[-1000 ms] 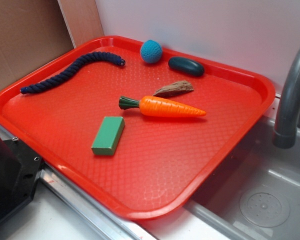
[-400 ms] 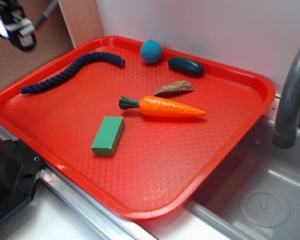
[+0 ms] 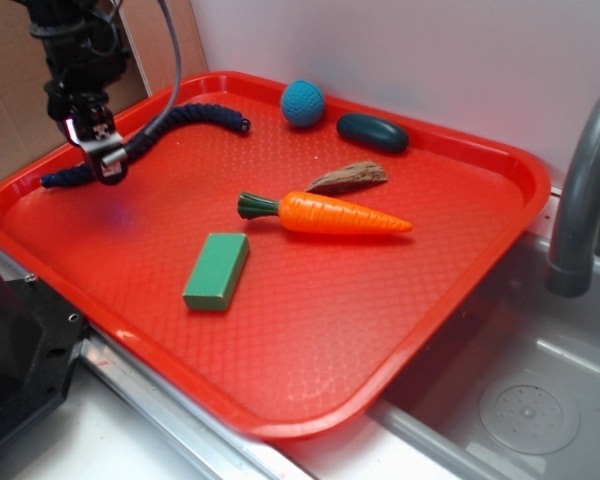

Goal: Grab the blue rope.

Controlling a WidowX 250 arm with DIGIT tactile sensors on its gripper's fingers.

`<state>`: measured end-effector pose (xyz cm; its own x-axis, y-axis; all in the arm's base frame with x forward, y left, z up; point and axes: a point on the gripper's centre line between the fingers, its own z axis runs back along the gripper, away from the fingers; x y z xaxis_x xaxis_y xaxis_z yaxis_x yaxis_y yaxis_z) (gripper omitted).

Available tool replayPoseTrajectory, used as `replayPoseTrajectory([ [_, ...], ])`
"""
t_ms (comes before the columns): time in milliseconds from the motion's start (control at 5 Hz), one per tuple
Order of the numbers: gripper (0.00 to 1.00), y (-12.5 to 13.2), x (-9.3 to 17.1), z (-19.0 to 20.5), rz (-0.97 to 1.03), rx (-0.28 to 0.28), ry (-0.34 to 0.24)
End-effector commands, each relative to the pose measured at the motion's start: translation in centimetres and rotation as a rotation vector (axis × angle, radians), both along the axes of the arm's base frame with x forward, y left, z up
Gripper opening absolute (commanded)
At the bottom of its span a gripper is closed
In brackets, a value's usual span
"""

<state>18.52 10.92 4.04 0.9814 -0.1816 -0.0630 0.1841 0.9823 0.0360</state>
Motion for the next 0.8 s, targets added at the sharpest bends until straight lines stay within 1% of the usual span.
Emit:
replayPoseTrajectory([
  [0, 1.0, 2.4, 1.2, 0.1, 0.015, 0.045, -0.022],
  [200, 1.0, 2.8, 1.1, -1.2, 0.011, 0.032, 0.007],
  [400, 1.0, 3.0, 1.2, -3.6, 0.011, -0.019, 0.042],
  [600, 1.0, 2.8, 0.6, -3.7, 0.033, -0.017, 0.01],
])
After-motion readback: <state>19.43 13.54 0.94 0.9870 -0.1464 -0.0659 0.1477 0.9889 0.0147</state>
